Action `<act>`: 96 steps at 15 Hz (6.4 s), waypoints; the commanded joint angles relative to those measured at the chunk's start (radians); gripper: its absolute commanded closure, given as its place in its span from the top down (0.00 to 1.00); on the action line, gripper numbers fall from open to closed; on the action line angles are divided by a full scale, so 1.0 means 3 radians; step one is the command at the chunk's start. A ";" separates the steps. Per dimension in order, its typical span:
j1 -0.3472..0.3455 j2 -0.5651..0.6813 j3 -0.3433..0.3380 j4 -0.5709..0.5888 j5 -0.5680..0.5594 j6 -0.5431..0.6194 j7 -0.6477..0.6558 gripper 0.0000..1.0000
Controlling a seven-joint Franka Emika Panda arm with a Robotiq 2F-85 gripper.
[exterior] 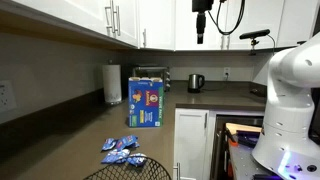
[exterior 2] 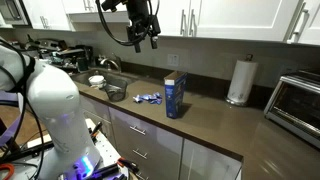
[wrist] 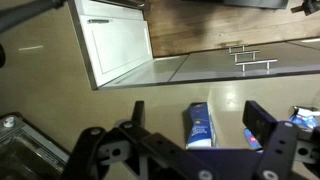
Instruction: Put a packet from the counter in the box
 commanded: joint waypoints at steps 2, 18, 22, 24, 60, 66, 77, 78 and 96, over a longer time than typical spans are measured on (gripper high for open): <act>0.0079 0.0005 -0.0049 0.0013 -0.0037 -0.0024 0.0043 1.00; 0.0223 0.0183 0.0023 0.0008 0.0048 0.0044 0.0076 1.00; 0.0413 0.0434 0.0068 0.0012 0.0142 0.0263 0.0068 1.00; 0.0502 0.0608 0.0090 0.0024 0.0236 0.0485 0.0062 1.00; 0.0701 0.3677 0.0354 0.0549 0.0692 0.3273 -0.0105 1.00; 0.0613 0.4096 0.0366 0.0858 0.0728 0.3153 -0.0157 0.62; 0.0585 0.4097 0.0408 0.1024 0.0742 0.2570 -0.0142 0.09; 0.0595 0.4052 0.0415 0.1003 0.0735 0.2510 -0.0132 0.04; 0.0689 0.2250 0.0492 -0.0013 0.0674 0.2161 0.0045 0.05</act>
